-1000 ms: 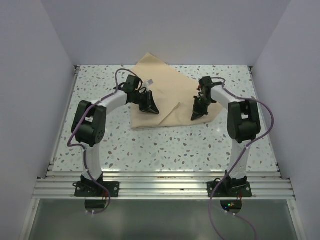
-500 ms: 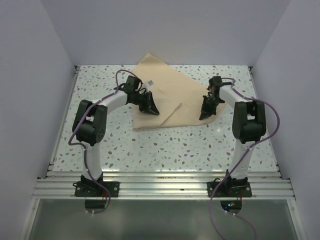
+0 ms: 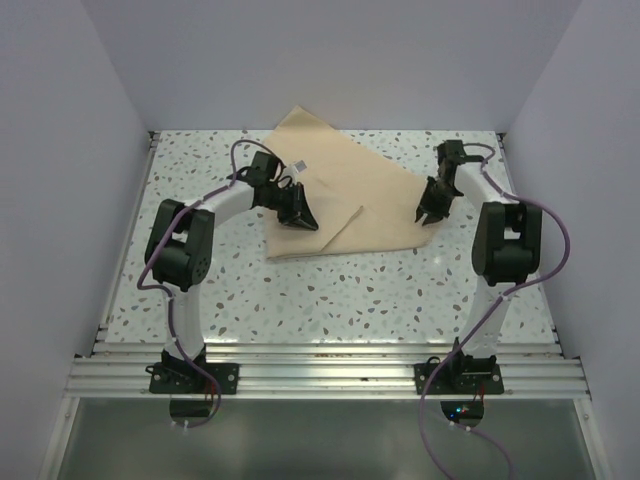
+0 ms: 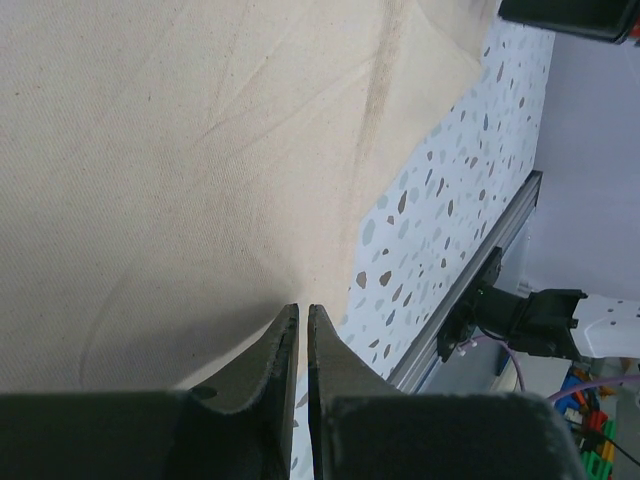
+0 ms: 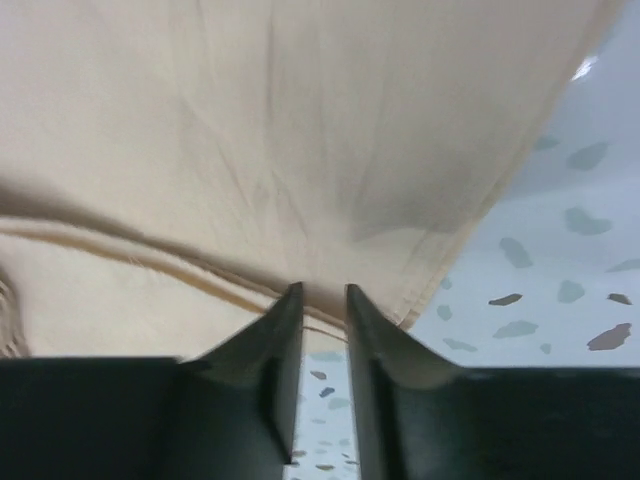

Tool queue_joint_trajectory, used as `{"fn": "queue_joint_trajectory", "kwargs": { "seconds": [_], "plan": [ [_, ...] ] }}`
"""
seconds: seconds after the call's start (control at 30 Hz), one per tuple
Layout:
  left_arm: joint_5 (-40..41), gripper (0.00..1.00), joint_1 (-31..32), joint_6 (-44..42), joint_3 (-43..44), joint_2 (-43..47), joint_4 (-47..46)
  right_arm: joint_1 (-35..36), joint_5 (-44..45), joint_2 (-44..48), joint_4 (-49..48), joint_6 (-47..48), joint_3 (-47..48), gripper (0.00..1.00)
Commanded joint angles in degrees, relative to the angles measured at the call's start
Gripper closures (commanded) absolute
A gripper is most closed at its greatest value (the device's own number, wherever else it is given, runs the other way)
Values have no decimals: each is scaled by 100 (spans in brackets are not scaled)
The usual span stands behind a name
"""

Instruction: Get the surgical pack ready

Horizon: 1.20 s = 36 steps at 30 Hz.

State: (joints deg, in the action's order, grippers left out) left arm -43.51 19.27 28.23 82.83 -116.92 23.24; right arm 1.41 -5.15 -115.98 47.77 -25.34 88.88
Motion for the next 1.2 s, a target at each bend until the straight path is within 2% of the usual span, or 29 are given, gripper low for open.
{"fn": "queue_joint_trajectory", "kwargs": {
  "seconds": [0.0,0.23,0.37,0.57,0.67,0.83,0.93,0.97,1.0,1.07,1.17],
  "plan": [
    [-176,89,-63,-133,208,29,-22,-387,680,173,-276,-392,568,65],
    [-237,89,-63,-142,137,99,-39,-712,1279,-433,-531,-603,1140,33],
    [-272,89,-63,-142,-29,126,-83,-818,1254,-741,-839,-638,1227,29],
    [-264,89,-63,-169,-82,135,-48,-888,1025,-1294,-1042,-691,1403,32],
    [-246,89,-81,-169,-30,117,-31,-897,981,-1453,-1111,-674,1439,35],
    [-114,89,-142,-133,49,161,-13,-897,989,-1532,-1147,-656,1448,51],
    [-35,89,-239,-142,76,214,57,-897,955,-1559,-1147,-639,1474,77],
    [87,90,-283,-151,102,231,101,-897,954,-1541,-1121,-630,1492,91],
    [158,90,-379,-168,102,275,136,-879,954,-1437,-1121,-621,1483,95],
    [429,92,-589,-160,93,424,224,-844,919,-1217,-1147,-586,1378,100],
    [920,94,-923,-63,23,688,338,-651,954,-690,-963,-516,1360,100]
  ]
}}
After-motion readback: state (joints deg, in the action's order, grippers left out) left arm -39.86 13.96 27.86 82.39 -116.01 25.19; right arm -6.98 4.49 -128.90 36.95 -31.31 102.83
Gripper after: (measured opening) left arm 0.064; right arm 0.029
